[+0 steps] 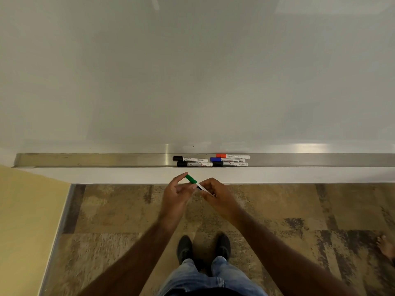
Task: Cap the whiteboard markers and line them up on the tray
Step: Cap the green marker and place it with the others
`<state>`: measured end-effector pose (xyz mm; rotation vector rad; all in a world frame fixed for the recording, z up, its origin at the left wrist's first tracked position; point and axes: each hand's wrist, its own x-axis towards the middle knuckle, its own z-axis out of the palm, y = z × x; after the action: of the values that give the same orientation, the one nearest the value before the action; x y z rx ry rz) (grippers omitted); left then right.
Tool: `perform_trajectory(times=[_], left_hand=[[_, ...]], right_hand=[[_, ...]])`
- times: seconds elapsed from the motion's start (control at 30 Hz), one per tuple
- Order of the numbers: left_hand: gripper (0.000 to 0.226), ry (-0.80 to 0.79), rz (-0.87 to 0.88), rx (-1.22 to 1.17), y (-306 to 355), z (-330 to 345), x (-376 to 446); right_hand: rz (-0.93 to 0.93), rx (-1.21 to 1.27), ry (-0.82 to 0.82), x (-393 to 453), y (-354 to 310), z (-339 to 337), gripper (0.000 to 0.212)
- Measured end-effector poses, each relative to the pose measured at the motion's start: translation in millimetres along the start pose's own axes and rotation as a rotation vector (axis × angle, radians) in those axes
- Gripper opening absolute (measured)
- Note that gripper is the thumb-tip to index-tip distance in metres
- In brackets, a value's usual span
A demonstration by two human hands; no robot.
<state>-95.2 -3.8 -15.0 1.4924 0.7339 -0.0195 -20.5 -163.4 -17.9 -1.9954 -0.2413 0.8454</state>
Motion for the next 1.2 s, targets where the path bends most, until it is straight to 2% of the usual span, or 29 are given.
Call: perform_trajectory(times=[0.13,0.33,0.57,0.77,0.93,1.2], left_hand=[[0.056,0.082,-0.08,-0.166,-7,22,-8],[0.049,0.115,-0.102,-0.229,-5,28,-3],[0.038,0.114,-0.149,-0.355,3,21,17],[0.035,0.252,-0.142,-0.382,26,-1,61],[0.029,0.427,-0.128,-0.207,35,-13,101],[0.039,0.363,-0.08,0.118,28,-8,120]], right_hand=[[-0.007,0.001,0.004,-3,-3,2,0.025],[-0.031,-0.02,0.015,-4,0,-1,0.022],[-0.052,-0.095,0.006,13,0,-13,0.028],[-0.041,-0.048,0.178,30,6,-40,0.041],[0.029,-0.038,0.245,28,31,-69,0.029],[0.087,-0.116,0.35,25,57,-106,0.027]])
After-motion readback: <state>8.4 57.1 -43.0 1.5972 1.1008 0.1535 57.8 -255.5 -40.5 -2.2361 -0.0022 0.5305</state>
